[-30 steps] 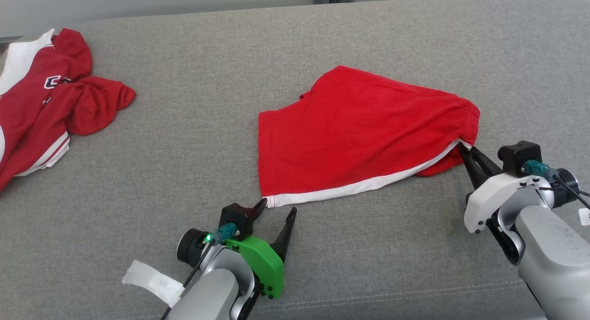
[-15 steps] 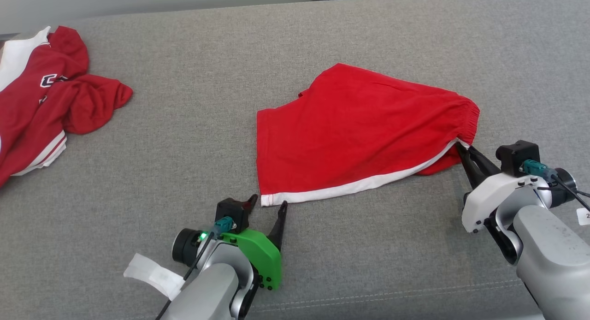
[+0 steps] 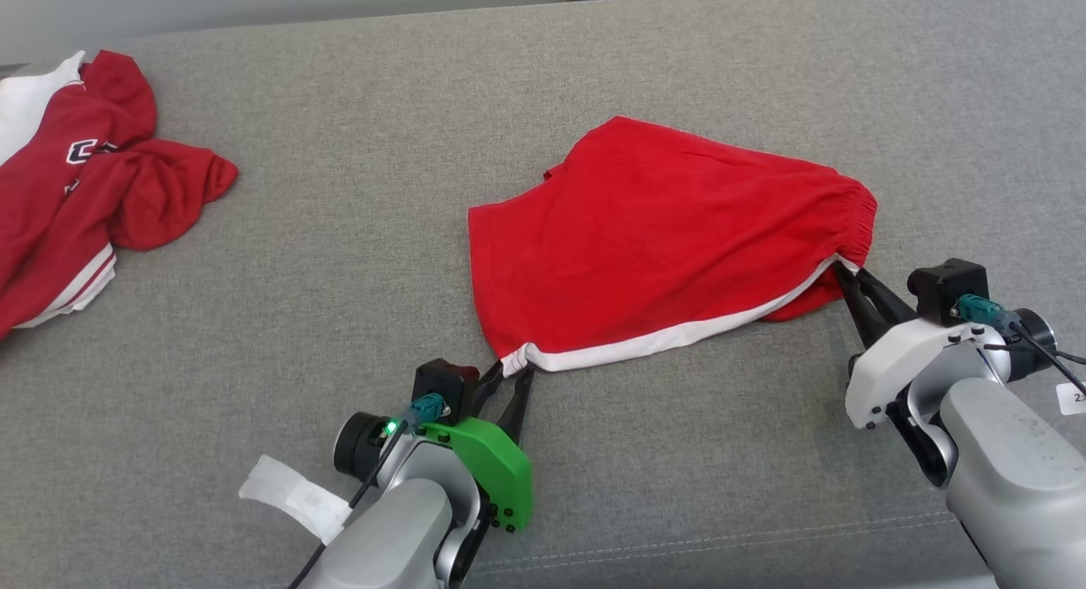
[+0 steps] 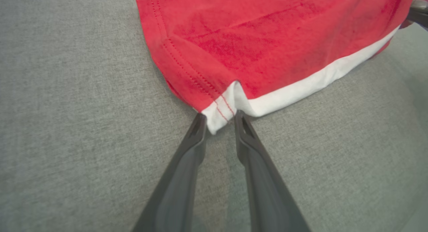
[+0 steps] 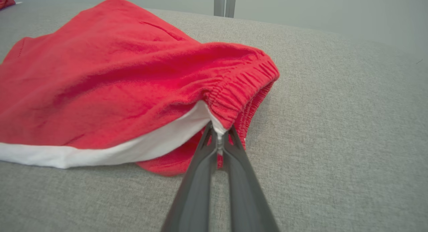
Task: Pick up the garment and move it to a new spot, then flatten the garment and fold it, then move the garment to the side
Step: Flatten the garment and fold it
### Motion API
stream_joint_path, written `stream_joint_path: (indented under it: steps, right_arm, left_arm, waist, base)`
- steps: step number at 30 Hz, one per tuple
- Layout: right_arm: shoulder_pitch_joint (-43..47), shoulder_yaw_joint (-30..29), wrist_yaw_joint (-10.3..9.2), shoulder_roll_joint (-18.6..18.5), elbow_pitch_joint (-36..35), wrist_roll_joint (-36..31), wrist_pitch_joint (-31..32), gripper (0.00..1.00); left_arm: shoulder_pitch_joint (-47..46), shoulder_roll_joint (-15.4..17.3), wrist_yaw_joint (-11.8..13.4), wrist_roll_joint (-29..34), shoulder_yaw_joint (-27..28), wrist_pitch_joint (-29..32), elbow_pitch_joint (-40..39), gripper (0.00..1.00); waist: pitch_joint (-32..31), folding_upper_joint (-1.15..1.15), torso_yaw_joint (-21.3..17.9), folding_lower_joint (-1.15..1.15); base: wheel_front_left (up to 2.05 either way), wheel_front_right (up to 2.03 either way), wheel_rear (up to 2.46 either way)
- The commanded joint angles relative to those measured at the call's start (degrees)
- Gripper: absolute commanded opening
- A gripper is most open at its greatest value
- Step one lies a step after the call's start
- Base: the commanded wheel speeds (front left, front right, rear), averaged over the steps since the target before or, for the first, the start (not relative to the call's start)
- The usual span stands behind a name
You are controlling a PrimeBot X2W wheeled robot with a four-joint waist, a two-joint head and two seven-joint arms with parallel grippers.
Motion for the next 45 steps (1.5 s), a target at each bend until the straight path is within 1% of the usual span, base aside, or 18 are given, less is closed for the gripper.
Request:
stream_joint_path:
  steps: [1,3,8,11,15,16,21,26,30,32,35,39,42,45]
  right_arm:
    - [0.13,0.17,-0.05,0.22,-0.03,-0.04,-0.22,0.0]
    - [0.06,0.22,-0.06,0.22,0.03,-0.09,-0.22,0.0]
    - [0.0,-0.01,-0.06,0.19,-0.25,-0.05,-0.22,0.0]
    - [0.26,-0.66,-0.06,0.03,-1.02,0.62,-0.22,0.0]
    - [0.83,-2.06,-0.05,-0.13,-3.97,2.2,-0.22,0.0]
    - [0.83,-2.06,-0.05,-0.13,-3.97,2.2,-0.22,0.0]
    - [0.98,-2.77,-0.05,-0.99,-9.25,4.36,-0.22,0.0]
    - [0.19,-2.13,-0.05,-2.92,-15.09,7.0,1.14,0.0]
    - [0.59,-2.74,-0.05,-4.83,-21.49,9.83,4.43,0.0]
    - [0.98,-3.06,-0.05,-5.73,-25.07,11.15,6.71,0.0]
    - [0.57,-3.65,-0.05,-6.91,-30.47,12.86,10.58,0.0]
    - [-1.79,-4.99,-0.05,-7.19,-36.7,15.31,15.75,0.0]
    - [-4.63,-5.41,-0.05,-6.95,-39.25,16.22,19.47,0.0]
    - [-9.04,-4.71,-0.04,-5.7,-38.73,16.78,22.75,0.0]
  left_arm:
    - [-1.32,0.21,0.38,-0.4,-0.21,-0.51,-0.17,0.38]
    - [-1.45,0.21,0.68,-0.38,0.07,-0.46,-0.39,0.3]
    - [-1.08,0.22,1.29,1.21,2.47,-0.42,-1.86,0.0]
    - [-0.43,0.24,0.95,2.93,4.81,-0.38,-3.92,0.0]
    - [0.75,1.15,0.72,5.76,8.79,-0.37,-8.0,0.0]
    - [0.75,1.15,0.72,5.76,8.79,-0.37,-8.0,0.0]
    - [1.31,2.69,0.1,8.91,13.91,-0.39,-14.59,0.0]
    - [1.9,4.38,-0.9,10.51,19.07,-0.39,-21.98,0.0]
    - [2.06,5.92,-1.76,10.37,21.85,-0.39,-27.44,0.0]
    - [1.7,7.21,-2.05,10.02,22.61,-0.22,-29.75,0.0]
    - [0.23,9.19,-2.19,9.11,24.01,1.52,-33.78,0.0]
    - [-1.98,12.29,-1.87,7.47,26.37,5.19,-39.02,0.0]
    - [-5.11,14.69,-1.69,6.82,28.08,8.43,-41.51,0.0]
    - [-9.31,16.44,-1.71,6.49,29.18,11.77,-41.07,0.0]
  waist:
    - [-0.02,0.0,-0.19,0.0]
    - [-0.04,0.0,-0.37,0.0]
    - [-0.06,0.0,-0.68,0.0]
    - [-0.23,0.0,-0.62,0.0]
    - [-0.64,0.0,-0.4,0.0]
    - [-0.64,0.0,-0.4,0.0]
    - [-1.57,0.0,-0.31,0.0]
    - [-3.46,0.0,-0.53,0.0]
    - [-5.31,0.0,-0.8,0.0]
    - [-6.19,0.0,-0.97,0.0]
    - [-7.21,0.0,-1.28,0.0]
    - [-7.88,0.0,-1.57,0.0]
    - [-7.71,0.0,-1.64,0.0]
    - [-6.64,0.0,-1.54,0.0]
  base:
    - [0.0,0.0,0.0]
    - [0.0,0.0,0.0]
    - [0.0,0.0,0.0]
    - [0.0,0.0,0.0]
    - [0.0,0.0,0.0]
    - [0.0,0.0,0.0]
    - [0.0,0.0,0.0]
    - [0.0,0.0,0.0]
    - [0.0,0.0,0.0]
    - [0.0,0.0,0.0]
    - [0.0,0.0,0.0]
    - [0.0,0.0,0.0]
    - [0.0,0.0,0.0]
    - [0.0,0.0,0.0]
